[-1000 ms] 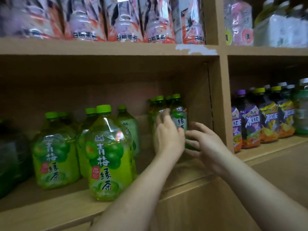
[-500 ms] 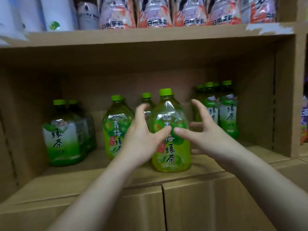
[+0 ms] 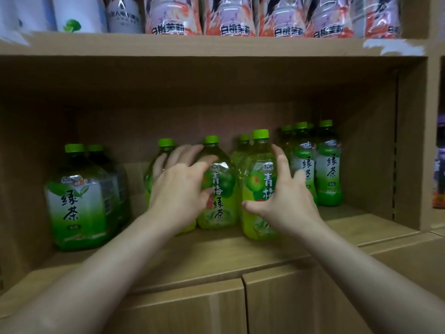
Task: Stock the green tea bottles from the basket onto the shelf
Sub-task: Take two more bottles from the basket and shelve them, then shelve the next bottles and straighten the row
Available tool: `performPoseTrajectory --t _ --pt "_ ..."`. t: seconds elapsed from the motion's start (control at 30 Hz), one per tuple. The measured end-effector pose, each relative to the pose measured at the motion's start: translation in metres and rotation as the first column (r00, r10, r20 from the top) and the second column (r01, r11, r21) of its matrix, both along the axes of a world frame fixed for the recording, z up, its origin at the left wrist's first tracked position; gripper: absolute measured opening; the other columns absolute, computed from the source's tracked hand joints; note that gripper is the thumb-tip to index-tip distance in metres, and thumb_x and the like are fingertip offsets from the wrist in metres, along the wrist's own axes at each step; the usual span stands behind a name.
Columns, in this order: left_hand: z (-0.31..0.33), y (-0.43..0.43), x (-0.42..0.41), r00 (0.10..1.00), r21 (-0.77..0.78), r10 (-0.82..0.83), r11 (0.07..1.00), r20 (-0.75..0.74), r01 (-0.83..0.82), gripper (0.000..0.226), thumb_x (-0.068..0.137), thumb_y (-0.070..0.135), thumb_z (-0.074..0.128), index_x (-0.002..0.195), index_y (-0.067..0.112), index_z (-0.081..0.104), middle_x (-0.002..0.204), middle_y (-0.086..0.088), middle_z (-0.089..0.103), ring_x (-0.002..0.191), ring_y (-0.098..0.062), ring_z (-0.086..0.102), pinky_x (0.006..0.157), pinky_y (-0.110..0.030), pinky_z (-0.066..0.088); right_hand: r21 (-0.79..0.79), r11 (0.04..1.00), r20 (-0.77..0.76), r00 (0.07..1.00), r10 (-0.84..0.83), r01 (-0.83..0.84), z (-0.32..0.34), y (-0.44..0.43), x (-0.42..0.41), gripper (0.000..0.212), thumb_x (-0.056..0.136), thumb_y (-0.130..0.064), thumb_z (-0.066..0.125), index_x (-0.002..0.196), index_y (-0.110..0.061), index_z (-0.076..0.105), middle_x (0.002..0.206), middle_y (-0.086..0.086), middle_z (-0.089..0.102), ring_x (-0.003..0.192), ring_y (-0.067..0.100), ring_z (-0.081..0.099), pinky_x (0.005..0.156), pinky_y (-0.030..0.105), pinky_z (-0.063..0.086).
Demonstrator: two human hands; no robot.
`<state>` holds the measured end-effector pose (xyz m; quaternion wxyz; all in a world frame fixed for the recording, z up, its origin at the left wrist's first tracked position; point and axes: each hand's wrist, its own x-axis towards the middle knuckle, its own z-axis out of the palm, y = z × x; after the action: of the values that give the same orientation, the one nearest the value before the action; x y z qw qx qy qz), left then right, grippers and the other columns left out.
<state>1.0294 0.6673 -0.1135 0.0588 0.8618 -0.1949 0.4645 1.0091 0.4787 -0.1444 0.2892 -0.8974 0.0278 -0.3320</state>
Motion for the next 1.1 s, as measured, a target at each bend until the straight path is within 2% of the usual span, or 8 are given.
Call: performPoseTrajectory --t 0.17,0.3,0.57,0.7,0.8,0.9,1.0,1.1 --pt "-0.020 0.016 0.030 0.982 0.160 0.146 0.979 -0.120 -0.126 0.097 0.072 0.057 0.069 0.147 0.043 0.008 0.159 0.003 0.014 0.146 -0.020 0.002 0.111 -0.059 0.002 0.029 0.999 -0.063 0.998 -0.019 0.021 0.009 -0.012 0.028 0.124 0.067 -0.045 0.083 0.142 -0.055 -0.015 0.154 0.026 0.014 0.070 0.025 0.064 0.067 0.032 0.053" --pt "-0.026 0.021 0.039 0.988 0.173 0.149 0.975 -0.038 -0.140 0.100 0.071 0.054 0.071 0.148 0.041 0.009 0.156 0.002 0.024 0.146 -0.022 0.008 0.110 -0.059 0.000 0.068 0.998 -0.126 0.992 0.004 0.004 0.014 -0.008 0.054 0.126 0.065 -0.045 0.084 0.141 -0.058 -0.015 0.155 0.018 0.019 0.114 0.038 0.059 0.081 0.040 0.055" --pt "-0.031 0.016 0.038 0.986 0.178 0.166 0.970 0.010 -0.165 0.100 0.070 0.048 0.074 0.148 0.035 0.014 0.152 -0.003 0.032 0.145 -0.024 0.015 0.111 -0.059 0.004 0.030 0.999 -0.129 0.991 0.019 -0.015 0.009 -0.007 0.063 0.126 0.063 -0.052 0.082 0.139 -0.058 -0.019 0.152 0.018 0.024 0.121 0.041 0.053 0.092 0.049 0.047" --pt "-0.030 0.016 0.033 0.987 0.162 0.158 0.975 -0.032 -0.151 0.098 0.072 0.044 0.074 0.149 0.035 0.013 0.153 -0.003 0.030 0.145 -0.024 0.012 0.112 -0.058 0.000 0.207 0.968 -0.127 0.977 0.169 -0.141 0.001 -0.016 0.051 0.117 0.073 -0.038 0.080 0.144 -0.055 -0.011 0.155 0.019 0.017 0.136 0.040 0.037 0.108 0.048 0.034" --pt "-0.025 0.012 0.025 0.980 0.158 0.169 0.976 -0.109 -0.151 0.093 0.079 0.044 0.068 0.149 0.034 0.007 0.156 -0.004 0.021 0.146 -0.022 0.004 0.113 -0.056 -0.004 0.237 0.951 -0.077 0.971 0.224 -0.200 0.003 -0.021 0.028 0.104 0.078 -0.031 0.077 0.150 -0.040 0.002 0.147 0.014 0.036 0.128 0.032 0.047 0.107 0.042 0.037" --pt "-0.018 -0.001 0.007 0.985 0.158 0.134 0.981 -0.110 -0.116 0.073 0.084 0.039 0.063 0.145 0.029 0.024 0.153 -0.007 0.026 0.144 -0.025 0.016 0.113 -0.048 0.018 0.241 0.922 0.047 0.952 0.301 -0.304 0.015 -0.029 -0.011 0.074 0.082 -0.024 0.073 0.144 -0.033 0.032 0.112 -0.009 0.054 0.102 0.019 0.060 0.095 0.041 0.050" --pt "-0.017 -0.029 -0.020 0.998 0.129 -0.067 0.989 -0.012 0.068 0.046 0.084 0.031 0.063 0.128 0.022 0.051 0.137 -0.007 0.048 0.125 -0.028 0.043 0.085 -0.043 0.051 0.257 0.884 0.064 0.919 0.388 -0.391 0.022 -0.047 -0.054 0.052 0.083 -0.019 0.071 0.128 -0.034 0.050 0.105 -0.002 0.064 0.091 0.020 0.067 0.083 0.047 0.057" --pt "-0.026 -0.070 -0.048 0.926 0.052 -0.374 0.927 0.061 0.371 0.026 0.082 0.024 0.064 0.107 0.017 0.066 0.109 -0.003 0.062 0.099 -0.026 0.058 0.067 -0.042 0.055 0.148 0.896 0.012 0.907 0.422 -0.419 0.021 -0.074 -0.096 0.041 0.083 -0.019 0.069 0.120 -0.032 0.058 0.093 -0.001 0.071 0.086 0.017 0.070 0.081 0.043 0.058"
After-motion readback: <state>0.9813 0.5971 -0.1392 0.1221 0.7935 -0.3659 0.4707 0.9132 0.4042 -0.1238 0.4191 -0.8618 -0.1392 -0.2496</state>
